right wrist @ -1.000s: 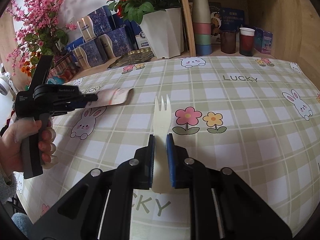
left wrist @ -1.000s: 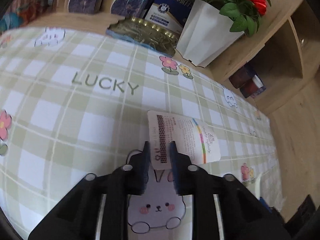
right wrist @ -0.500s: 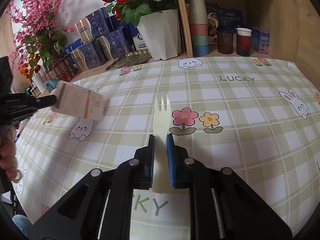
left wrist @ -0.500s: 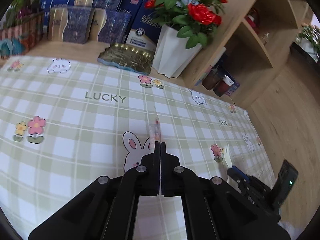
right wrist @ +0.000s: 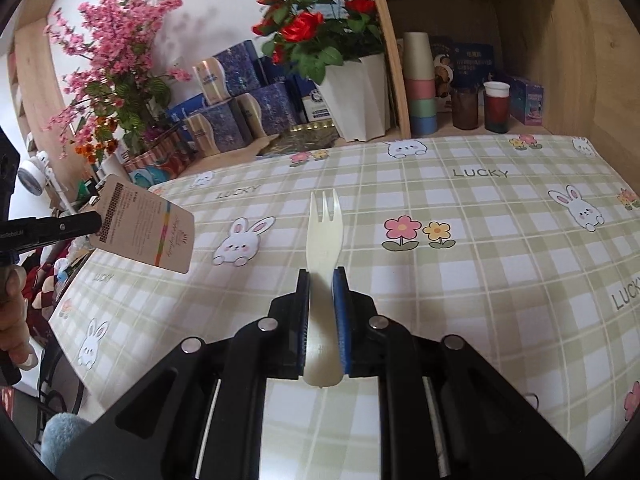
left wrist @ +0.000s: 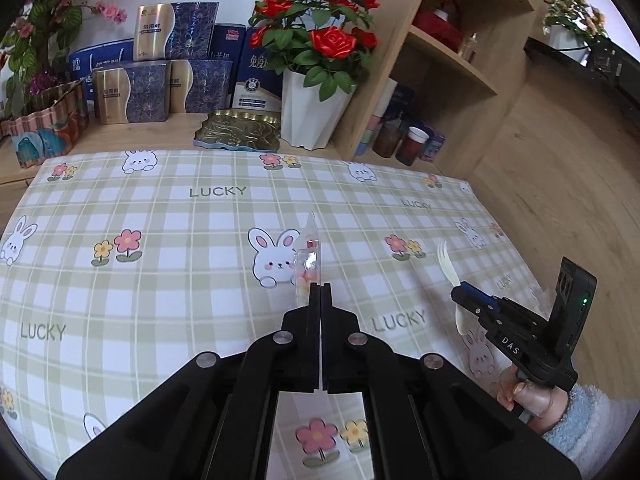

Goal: Collect trash
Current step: 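Carry the leaflet into the brown bin and open the left tool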

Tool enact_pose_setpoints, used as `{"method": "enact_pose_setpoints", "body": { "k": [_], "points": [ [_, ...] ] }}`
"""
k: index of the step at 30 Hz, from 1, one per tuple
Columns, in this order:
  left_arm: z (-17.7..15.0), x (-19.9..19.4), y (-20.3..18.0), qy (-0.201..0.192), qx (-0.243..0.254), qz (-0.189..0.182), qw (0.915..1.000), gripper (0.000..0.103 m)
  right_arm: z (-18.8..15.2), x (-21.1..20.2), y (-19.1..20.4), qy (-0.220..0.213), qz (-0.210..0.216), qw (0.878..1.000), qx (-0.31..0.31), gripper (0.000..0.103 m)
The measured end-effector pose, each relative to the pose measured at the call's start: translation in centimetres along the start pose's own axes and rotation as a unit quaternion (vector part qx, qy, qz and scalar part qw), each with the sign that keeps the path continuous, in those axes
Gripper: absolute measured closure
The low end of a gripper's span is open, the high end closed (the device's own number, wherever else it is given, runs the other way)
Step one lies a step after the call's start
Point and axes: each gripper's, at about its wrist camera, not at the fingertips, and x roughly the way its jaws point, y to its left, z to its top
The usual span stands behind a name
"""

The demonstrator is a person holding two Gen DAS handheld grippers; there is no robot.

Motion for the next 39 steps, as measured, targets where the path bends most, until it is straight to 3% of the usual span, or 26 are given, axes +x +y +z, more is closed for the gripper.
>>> {"method": "enact_pose_setpoints", "body": {
  "k": [13,25,32,39],
  "points": [
    [-5.6,-7.0,-3.6,0.01,0.022,-0.034,0.9991,0.103,-4.3,-8.0,3.0,-0.004,0.026,1.0,0.014,0.087],
    [-13.1,-11.3,-6.6,0.051,0.048,-0.063,0.9956,0.102,-9.0,-12.5,5.7,0.001,0.044,0.999,0.017,0.087],
    [-18.4,-11.2,-7.3,0.1,0.058,-0.064,0.9912,0.102,-11.5,-13.5,6.1,0.013,0.05,0.998,0.026,0.087],
    [-22.8,-8.5,-6.8,0.158,0.057,-0.047,0.9846,0.102,-13.8,-13.5,5.7,0.033,0.046,0.998,0.03,0.087]
  ]
}}
